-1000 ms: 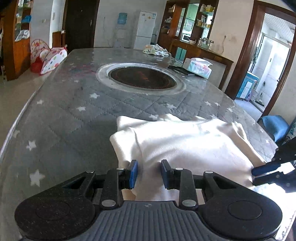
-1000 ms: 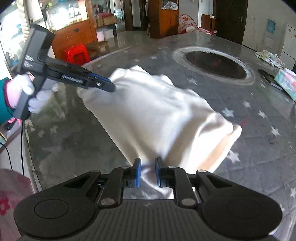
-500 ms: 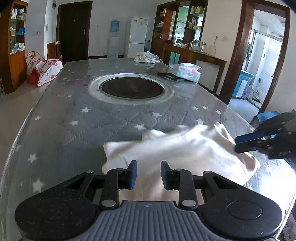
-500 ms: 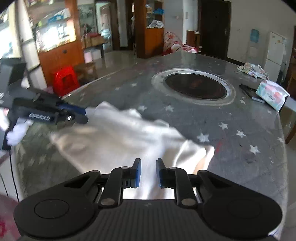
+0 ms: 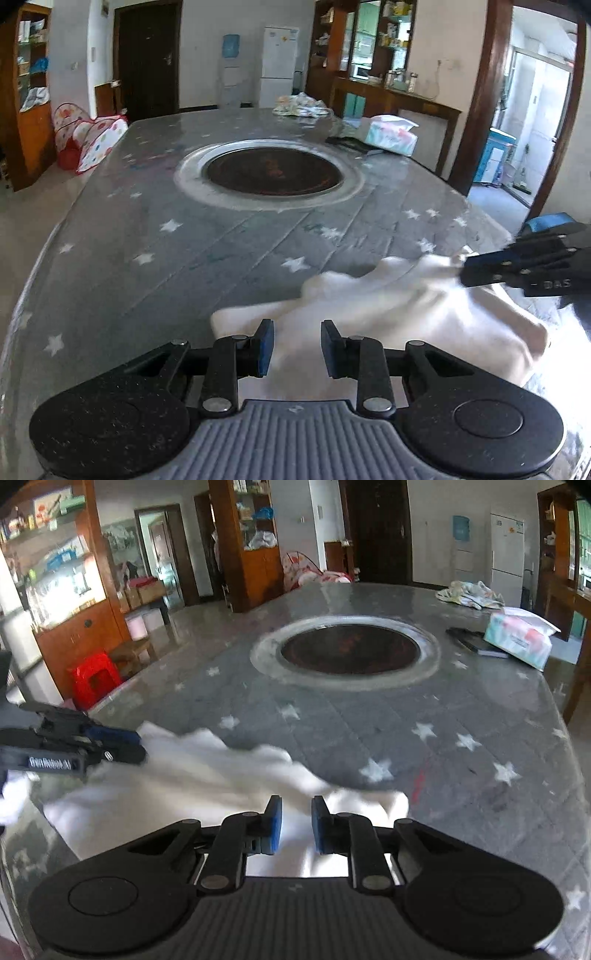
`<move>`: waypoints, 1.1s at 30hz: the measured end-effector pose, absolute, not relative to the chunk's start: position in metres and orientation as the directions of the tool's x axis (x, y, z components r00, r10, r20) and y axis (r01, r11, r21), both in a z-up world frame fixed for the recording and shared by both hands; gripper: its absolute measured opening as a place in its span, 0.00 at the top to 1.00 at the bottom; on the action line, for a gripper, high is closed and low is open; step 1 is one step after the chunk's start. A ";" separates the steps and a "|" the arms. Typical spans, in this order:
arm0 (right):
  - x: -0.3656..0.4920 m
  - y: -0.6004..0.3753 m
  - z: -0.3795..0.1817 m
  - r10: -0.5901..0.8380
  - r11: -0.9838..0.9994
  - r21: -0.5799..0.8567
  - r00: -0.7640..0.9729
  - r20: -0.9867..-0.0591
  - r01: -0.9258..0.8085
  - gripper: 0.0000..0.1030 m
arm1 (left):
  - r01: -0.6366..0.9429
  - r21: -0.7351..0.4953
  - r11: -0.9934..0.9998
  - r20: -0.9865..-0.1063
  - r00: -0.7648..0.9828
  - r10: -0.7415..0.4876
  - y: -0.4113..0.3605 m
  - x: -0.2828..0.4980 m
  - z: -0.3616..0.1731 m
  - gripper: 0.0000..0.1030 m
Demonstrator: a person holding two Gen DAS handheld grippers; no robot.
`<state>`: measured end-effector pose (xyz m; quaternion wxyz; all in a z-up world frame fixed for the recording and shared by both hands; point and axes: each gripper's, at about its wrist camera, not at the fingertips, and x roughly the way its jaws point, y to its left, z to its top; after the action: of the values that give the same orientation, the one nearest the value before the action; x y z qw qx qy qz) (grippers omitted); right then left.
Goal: Fold clothes
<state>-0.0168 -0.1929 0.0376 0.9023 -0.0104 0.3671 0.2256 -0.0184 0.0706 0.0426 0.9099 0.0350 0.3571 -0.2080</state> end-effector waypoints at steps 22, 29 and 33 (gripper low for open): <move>-0.078 -0.146 0.047 0.445 0.829 0.076 0.572 -0.689 -0.554 0.66 | 0.463 -0.012 0.886 -0.642 0.676 -0.361 0.051 -0.065 0.049 0.64; -0.095 -0.154 0.039 0.417 0.843 0.062 0.577 -0.702 -0.534 0.61 | 0.455 0.016 0.890 -0.661 0.673 -0.332 0.054 -0.083 0.035 0.60; -0.100 -0.159 0.042 0.412 0.855 0.068 0.592 -0.693 -0.515 0.59 | 0.433 -0.003 0.901 -0.654 0.681 -0.330 0.058 -0.085 0.037 0.56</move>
<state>-0.0996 -0.1590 0.0419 0.8895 -0.0699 0.3690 0.2604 -0.0847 0.0582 0.0371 0.9137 0.0759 0.3403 -0.2088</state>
